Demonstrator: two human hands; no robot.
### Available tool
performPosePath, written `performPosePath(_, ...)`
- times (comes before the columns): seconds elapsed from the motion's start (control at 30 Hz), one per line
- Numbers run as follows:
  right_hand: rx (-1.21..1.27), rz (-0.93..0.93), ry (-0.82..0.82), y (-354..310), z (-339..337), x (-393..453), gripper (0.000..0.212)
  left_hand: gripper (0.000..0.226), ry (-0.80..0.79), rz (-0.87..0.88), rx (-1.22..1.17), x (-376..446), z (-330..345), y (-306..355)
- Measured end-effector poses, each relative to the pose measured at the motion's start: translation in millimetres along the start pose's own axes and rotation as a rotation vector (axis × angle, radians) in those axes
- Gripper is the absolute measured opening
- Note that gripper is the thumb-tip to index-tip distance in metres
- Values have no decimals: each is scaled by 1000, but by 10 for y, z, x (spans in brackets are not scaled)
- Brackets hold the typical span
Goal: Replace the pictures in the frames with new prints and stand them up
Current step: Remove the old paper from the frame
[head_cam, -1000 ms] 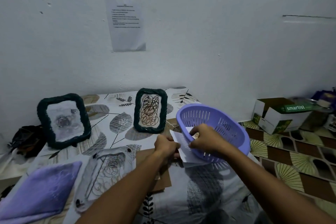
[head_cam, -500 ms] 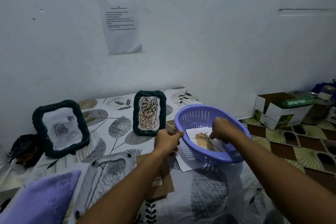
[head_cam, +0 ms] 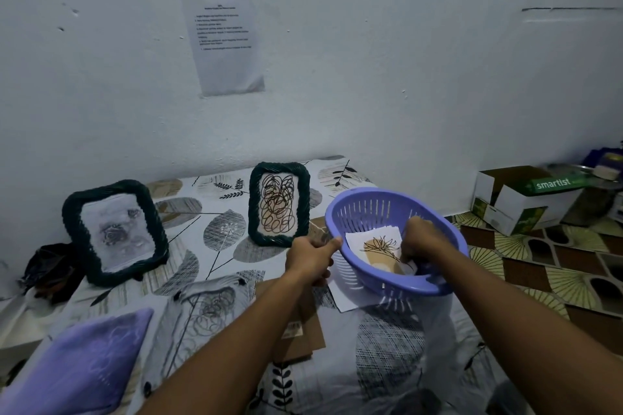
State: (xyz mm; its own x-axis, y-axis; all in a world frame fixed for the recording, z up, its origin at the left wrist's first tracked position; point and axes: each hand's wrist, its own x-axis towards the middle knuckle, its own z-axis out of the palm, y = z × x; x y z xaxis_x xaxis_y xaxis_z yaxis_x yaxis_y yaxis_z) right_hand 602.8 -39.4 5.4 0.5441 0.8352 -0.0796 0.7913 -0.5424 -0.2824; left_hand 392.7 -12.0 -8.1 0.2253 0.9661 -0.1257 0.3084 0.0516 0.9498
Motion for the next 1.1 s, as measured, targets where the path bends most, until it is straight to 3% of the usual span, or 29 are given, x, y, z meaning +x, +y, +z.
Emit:
performPosePath(0.17, 33, -47, 156, 18, -50, 7, 16, 39, -9, -44, 6, 0, -32, 17)
performPosePath(0.27, 352, -95, 124, 29, -104, 9, 16, 39, 23, -33, 86, -7, -42, 31)
performPosePath(0.33, 621, -152, 116, 0, -155, -83, 14, 30, 124, 97, 148, -10, -22, 39)
performPosePath(0.4, 816, -233, 177, -66, -218, -235, 14, 17, 194, 236, 24, -67, -18, 141)
performPosePath(0.47, 929, -313, 230, -158, -266, -396, 15, 8, 121, 225, -199, -142, -22, 318)
performPosePath(0.63, 800, -539, 288, -384, -197, -706, 5, 26, -208, -29, -650, -280, -74, 630)
performPosePath(0.9, 592, -710, 333, -600, -59, -867, 10, 7, -68, -77, -689, -285, -283, 625)
performPosePath(1.1, 657, -663, 342, -802, 1, -912, 8, 5, -17, -47, -620, -283, -598, 503)
